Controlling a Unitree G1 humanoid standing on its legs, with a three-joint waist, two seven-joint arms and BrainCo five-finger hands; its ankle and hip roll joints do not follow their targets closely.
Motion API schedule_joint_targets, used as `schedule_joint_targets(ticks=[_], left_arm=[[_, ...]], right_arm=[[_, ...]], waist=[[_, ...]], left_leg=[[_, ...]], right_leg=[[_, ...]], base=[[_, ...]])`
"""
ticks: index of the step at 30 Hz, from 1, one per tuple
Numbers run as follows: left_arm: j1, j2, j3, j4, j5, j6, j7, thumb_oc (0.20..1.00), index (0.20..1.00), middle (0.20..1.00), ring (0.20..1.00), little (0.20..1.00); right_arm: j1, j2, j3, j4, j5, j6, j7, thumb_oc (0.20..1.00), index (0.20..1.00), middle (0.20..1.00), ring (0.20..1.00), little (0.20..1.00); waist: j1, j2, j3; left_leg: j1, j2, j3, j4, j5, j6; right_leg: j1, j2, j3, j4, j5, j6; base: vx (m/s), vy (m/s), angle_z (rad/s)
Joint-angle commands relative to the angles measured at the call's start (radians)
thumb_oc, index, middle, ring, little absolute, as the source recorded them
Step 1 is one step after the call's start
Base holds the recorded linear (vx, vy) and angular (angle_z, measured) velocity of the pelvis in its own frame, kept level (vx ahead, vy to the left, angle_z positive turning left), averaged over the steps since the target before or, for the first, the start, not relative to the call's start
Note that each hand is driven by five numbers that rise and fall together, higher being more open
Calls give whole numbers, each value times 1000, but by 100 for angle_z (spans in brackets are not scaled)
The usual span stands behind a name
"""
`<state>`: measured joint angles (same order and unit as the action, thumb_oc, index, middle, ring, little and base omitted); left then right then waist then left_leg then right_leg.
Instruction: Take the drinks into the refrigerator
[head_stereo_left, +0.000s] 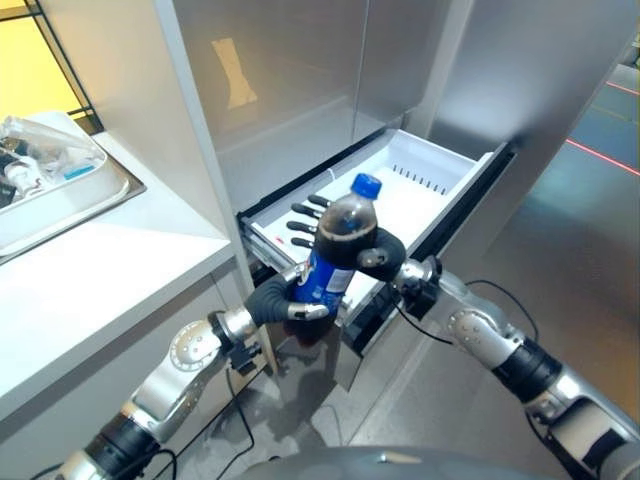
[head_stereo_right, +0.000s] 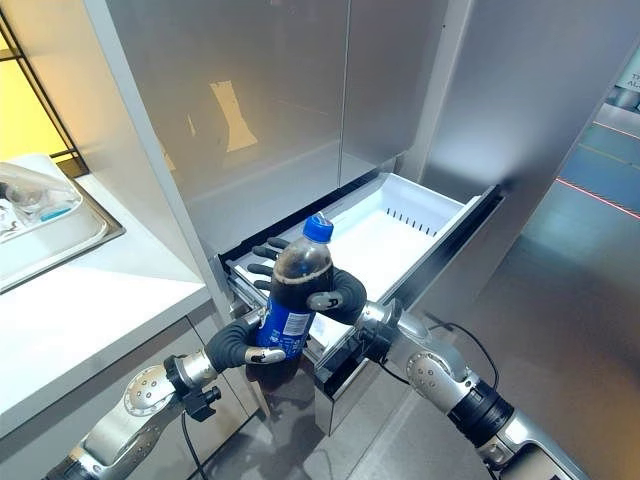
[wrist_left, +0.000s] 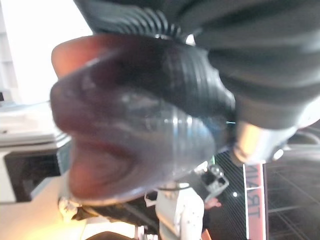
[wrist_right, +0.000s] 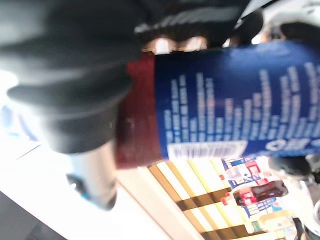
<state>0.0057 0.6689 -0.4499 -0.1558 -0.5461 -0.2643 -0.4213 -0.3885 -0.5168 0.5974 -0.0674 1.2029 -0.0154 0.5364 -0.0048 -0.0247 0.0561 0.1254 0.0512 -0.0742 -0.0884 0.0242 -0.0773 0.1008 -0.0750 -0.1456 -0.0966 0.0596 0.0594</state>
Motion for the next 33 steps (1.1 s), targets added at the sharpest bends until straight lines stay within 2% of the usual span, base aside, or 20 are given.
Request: schedule_joint_targets(ticks=[1, 17, 18, 19, 20, 27, 33], left_arm=[[-134, -48, 9, -11, -14, -51, 13, 200, 200, 200, 200, 200], [-118, -48, 28, -8, -4, -54, 24, 200, 200, 200, 200, 200], [-116, -49, 28, -5, -6, -53, 23, 438, 438, 438, 438, 438], [-116, -49, 28, -5, -6, -53, 23, 896, 896, 896, 896, 896], [-109, -50, 32, -1, -5, -52, 25, 1000, 1000, 1000, 1000, 1000], [-70, -35, 52, -8, -60, -34, 2, 1000, 1000, 1000, 1000, 1000], [-38, -13, 65, 1, -99, -20, -10, 1000, 1000, 1000, 1000, 1000]], right_arm=[[-99, 117, 46, -102, 38, -25, 37, 200, 200, 200, 200, 200], [-64, 79, 35, -104, 33, -31, 35, 200, 200, 200, 200, 200], [-65, 73, 36, -105, 30, -31, 36, 200, 200, 200, 200, 200], [-65, 73, 36, -105, 30, -31, 36, 200, 200, 200, 200, 200], [-62, 63, 30, -107, 28, -33, 37, 200, 200, 200, 200, 200], [-62, -37, -38, -87, 11, -53, 28, 200, 200, 200, 200, 200], [-99, -116, -159, -29, -4, -124, -24, 200, 200, 200, 200, 200]], waist=[[4, -26, -7], [-2, -23, -7], [-2, -23, -8], [-2, -23, -7], [-3, -23, -7], [-3, -27, -4], [0, -33, -2]], left_leg=[[-39, -52, -88, 16, -43, 78], [-35, -55, -84, 13, -45, 79], [-35, -55, -84, 13, -45, 79], [-35, -55, -84, 13, -45, 79], [-35, -55, -83, 13, -45, 79], [-35, -53, -80, 14, -46, 79], [-35, -52, -75, 14, -50, 79]], right_leg=[[26, 2, -59, 80, -104, -8], [28, -2, -57, 77, -103, -6], [29, -1, -56, 77, -103, -6], [29, -1, -56, 77, -103, -6], [29, -1, -56, 77, -103, -5], [27, 0, -54, 77, -104, -1], [26, 1, -47, 70, -100, 3]], base=[[0, 0, 0], [0, 0, 0], [0, 0, 0], [0, 0, 0], [0, 0, 0], [0, 0, 0], [12, -2, 0]])
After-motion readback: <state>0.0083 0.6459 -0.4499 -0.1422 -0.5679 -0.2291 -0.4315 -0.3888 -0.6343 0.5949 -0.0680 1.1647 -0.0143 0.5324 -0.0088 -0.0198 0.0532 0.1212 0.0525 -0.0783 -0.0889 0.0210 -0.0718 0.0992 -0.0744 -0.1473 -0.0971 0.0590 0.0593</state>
